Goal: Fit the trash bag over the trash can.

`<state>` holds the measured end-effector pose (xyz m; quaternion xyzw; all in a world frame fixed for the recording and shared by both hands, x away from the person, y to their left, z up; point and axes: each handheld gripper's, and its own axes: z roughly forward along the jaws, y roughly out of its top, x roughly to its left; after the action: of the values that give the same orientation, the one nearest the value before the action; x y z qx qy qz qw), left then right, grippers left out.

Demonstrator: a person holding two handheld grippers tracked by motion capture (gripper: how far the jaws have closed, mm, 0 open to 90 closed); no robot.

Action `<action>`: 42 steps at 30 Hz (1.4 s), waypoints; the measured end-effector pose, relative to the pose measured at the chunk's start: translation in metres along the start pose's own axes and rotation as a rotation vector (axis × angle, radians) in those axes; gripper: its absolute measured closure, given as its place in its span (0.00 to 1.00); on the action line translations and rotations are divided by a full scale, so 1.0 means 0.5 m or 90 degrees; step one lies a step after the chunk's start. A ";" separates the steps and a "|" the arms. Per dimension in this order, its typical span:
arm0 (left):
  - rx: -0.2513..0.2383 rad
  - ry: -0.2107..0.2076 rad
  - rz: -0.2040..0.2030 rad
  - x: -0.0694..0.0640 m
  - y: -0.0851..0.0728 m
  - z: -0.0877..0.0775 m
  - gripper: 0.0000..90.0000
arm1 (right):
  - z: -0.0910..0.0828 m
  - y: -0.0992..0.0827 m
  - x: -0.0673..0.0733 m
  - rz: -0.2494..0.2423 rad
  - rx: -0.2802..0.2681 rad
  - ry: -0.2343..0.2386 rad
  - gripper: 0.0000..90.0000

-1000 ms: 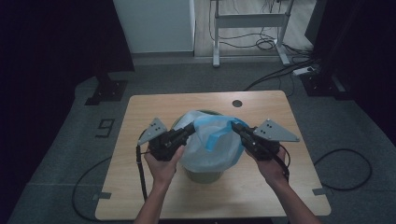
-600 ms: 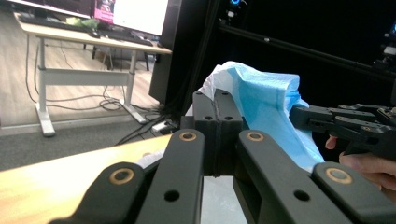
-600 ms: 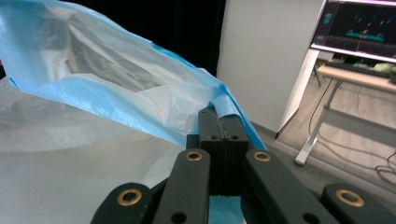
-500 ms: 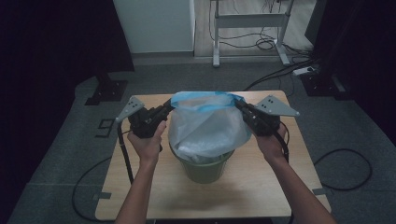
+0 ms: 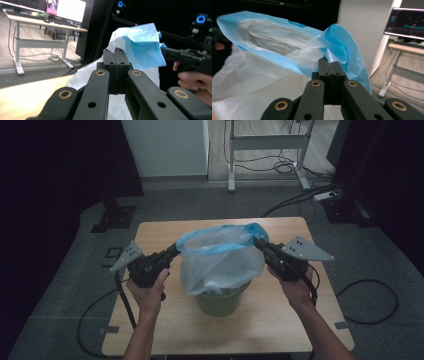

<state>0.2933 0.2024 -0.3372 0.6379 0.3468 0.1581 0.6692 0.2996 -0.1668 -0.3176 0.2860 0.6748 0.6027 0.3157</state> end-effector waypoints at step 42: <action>0.104 -0.007 -0.019 -0.014 -0.175 -0.092 0.55 | -0.060 -0.228 0.101 0.040 0.111 0.083 0.99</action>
<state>0.2375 0.2202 -0.4170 0.6858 0.3642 0.1161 0.6193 0.2434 -0.1596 -0.4328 0.2937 0.7342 0.5688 0.2261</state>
